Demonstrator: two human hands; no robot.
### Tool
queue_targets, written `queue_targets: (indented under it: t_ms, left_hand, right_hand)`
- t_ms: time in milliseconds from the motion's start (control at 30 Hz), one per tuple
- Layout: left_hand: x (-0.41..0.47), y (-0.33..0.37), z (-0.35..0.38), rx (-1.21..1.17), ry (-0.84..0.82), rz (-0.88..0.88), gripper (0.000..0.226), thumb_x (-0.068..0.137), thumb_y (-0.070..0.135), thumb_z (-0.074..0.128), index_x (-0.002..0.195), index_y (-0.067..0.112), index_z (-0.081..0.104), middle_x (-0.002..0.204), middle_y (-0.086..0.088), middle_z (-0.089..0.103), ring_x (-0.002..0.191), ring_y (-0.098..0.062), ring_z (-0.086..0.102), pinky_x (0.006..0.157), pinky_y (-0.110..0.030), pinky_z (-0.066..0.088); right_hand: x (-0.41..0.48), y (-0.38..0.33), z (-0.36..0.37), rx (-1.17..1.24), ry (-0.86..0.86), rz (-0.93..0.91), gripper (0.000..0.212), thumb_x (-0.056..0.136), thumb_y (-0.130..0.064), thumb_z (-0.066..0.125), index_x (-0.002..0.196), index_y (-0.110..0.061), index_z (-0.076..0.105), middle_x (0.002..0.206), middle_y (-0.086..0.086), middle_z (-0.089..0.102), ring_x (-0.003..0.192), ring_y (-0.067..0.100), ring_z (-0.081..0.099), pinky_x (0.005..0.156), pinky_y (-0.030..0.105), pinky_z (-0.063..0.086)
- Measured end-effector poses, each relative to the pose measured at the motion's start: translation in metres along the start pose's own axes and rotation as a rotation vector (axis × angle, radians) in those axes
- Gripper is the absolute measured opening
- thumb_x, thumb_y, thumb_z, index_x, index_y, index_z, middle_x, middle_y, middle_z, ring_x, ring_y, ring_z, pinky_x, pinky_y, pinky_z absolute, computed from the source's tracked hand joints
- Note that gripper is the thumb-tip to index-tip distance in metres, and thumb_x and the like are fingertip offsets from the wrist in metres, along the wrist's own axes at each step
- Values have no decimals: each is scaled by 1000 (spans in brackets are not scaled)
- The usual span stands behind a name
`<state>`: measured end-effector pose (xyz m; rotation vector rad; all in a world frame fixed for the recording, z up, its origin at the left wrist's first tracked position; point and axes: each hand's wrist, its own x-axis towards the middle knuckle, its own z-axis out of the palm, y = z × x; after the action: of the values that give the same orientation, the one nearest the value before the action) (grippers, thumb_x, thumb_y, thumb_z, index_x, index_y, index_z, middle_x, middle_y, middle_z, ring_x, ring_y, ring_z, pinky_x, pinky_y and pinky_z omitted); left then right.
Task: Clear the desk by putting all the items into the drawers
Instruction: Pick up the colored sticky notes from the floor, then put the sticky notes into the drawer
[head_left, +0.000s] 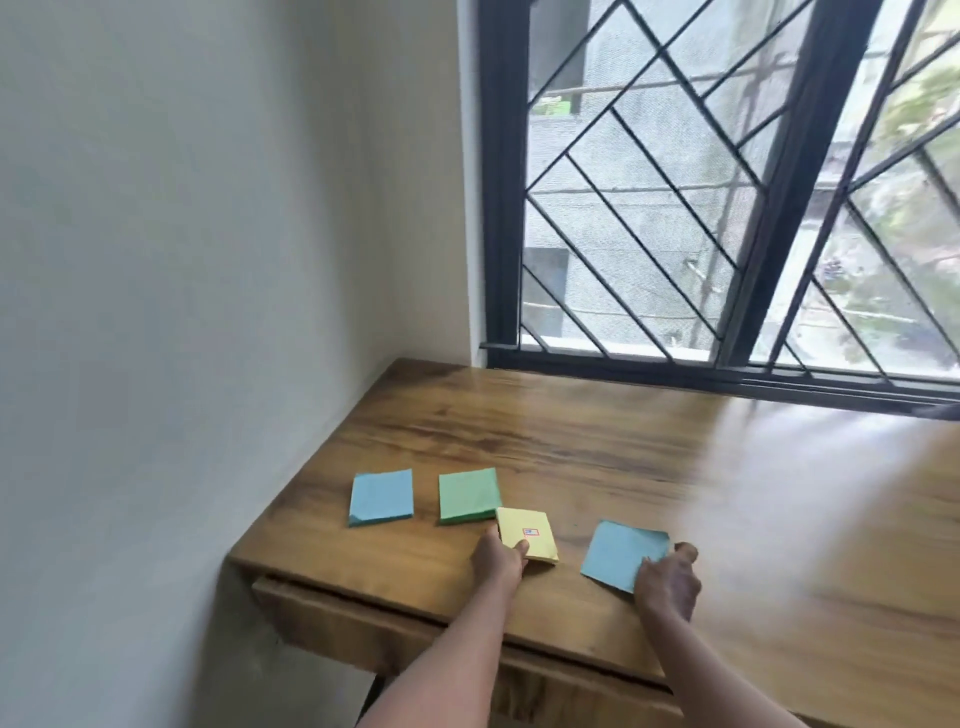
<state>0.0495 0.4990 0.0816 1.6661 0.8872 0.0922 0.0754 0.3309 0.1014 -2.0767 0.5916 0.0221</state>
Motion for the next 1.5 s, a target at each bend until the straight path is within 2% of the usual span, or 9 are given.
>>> queue_targets:
  t_ms: [300, 433, 533, 700, 867, 933, 1033, 1133, 1500]
  left_hand:
    - [16, -6, 4, 624, 117, 259, 60, 92, 38, 55, 145, 20, 34, 148, -6, 35, 135, -23, 34, 109, -30, 33]
    - [18, -30, -8, 670, 190, 585, 43, 88, 30, 64, 128, 15, 54, 126, -8, 55, 114, -25, 56, 93, -30, 48]
    - [18, -50, -14, 633, 209, 880, 37, 68, 18, 83, 100, 15, 65, 94, -7, 68, 78, -22, 69, 63, -27, 58]
    - [-11, -65, -33, 663, 116, 1108, 25, 85, 25, 44, 108, 22, 52, 99, 0, 67, 86, -15, 61, 69, -25, 55]
    - [-36, -121, -62, 985, -10, 1075, 50, 101, 39, 7, 144, 32, 29, 151, 6, 28, 143, -20, 17, 117, -29, 10]
    - [-36, -137, -78, 1069, 18, 1045, 53, 100, 40, 0, 152, 30, 4, 160, 9, -3, 148, -13, -10, 117, -27, -6]
    - [-42, -140, -85, 1057, -5, 961, 52, 101, 34, 9, 150, 26, -9, 159, 2, -10, 149, -15, -2, 117, -30, 5]
    - [-57, -136, -83, 1113, -122, 828, 57, 103, 27, 21, 141, 27, -21, 146, -2, -25, 148, -20, -9, 123, -36, 3]
    - [-103, -119, -85, 1230, -112, 656, 51, 103, 22, 22, 151, 7, 14, 157, -15, 21, 147, -26, 17, 122, -38, 8]
  right_hand:
    - [0, 15, 33, -190, 295, -38, 35, 93, -16, 49, 121, 4, 48, 125, 28, 46, 112, 42, 44, 89, 45, 42]
    - [-4, 19, 38, -134, 386, -89, 38, 91, -19, 53, 124, 0, 50, 128, 24, 43, 114, 42, 42, 92, 47, 40]
    - [-14, 23, 47, -131, 406, -244, 33, 89, -17, 57, 116, 1, 56, 125, 24, 47, 108, 45, 46, 87, 50, 40]
    - [-59, 51, 57, -270, 380, -700, 32, 89, -30, 36, 107, -10, 53, 118, 11, 53, 107, 28, 44, 83, 44, 48]
    - [-104, 104, 55, -593, -16, -1063, 52, 101, -35, 9, 130, -12, 46, 140, -2, 43, 141, 10, 29, 113, 26, 9]
    - [-118, 116, 52, -677, -110, -1036, 47, 99, -37, 24, 132, -15, 50, 139, -5, 43, 129, 13, 49, 114, 25, 6]
    - [-125, 119, 54, -684, -142, -976, 60, 72, -32, 68, 129, -15, 57, 133, 1, 57, 121, 17, 57, 112, 25, 18]
    - [-128, 118, 53, -733, -119, -979, 64, 62, -25, 73, 124, -13, 62, 127, 3, 62, 118, 19, 60, 108, 30, 26]
    - [-156, 107, 46, -574, -208, -862, 46, 88, -16, 48, 134, -9, 50, 136, 7, 52, 131, 24, 43, 115, 32, 23]
